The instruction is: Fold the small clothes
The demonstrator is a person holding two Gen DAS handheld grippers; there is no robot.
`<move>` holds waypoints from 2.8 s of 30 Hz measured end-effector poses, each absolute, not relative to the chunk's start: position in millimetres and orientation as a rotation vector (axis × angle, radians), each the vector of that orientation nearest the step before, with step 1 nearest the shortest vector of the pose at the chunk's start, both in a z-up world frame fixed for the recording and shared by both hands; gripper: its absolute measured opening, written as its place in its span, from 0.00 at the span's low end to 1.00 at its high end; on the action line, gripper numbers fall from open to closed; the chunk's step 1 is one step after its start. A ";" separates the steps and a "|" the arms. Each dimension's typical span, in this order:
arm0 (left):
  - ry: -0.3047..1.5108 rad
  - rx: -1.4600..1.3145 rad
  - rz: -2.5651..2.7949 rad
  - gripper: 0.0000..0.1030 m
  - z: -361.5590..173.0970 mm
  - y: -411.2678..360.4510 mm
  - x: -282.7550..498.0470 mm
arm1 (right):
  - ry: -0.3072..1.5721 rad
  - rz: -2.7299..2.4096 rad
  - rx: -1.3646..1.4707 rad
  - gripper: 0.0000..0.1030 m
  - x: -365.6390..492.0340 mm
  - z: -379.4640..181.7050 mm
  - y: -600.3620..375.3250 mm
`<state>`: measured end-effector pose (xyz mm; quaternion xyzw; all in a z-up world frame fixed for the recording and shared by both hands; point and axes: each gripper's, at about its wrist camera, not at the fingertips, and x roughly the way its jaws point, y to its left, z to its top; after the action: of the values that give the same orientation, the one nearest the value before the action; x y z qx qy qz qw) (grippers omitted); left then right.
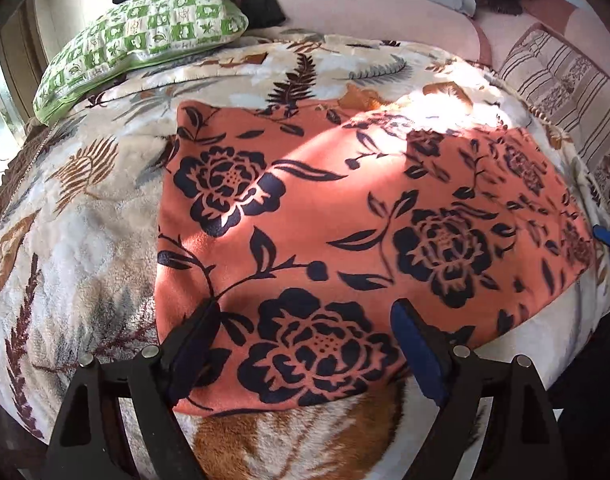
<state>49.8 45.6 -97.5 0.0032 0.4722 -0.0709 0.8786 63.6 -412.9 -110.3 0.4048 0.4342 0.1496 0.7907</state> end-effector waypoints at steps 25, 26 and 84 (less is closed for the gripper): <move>0.903 -0.118 0.014 0.89 -86.1 108.9 11.3 | 0.834 0.359 0.799 0.79 41.8 -108.7 -396.5; 0.928 -0.104 0.029 0.89 -92.7 108.3 13.9 | 0.822 0.386 0.801 0.79 42.8 -105.6 -393.2; 0.994 -0.052 -0.217 0.89 -116.5 37.3 64.5 | 0.894 0.446 0.880 0.78 127.1 -77.1 -389.9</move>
<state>64.5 37.3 -116.5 -0.0248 0.4760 -0.1039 0.8730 127.0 -389.9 -77.1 0.4081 0.4148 0.2069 0.7865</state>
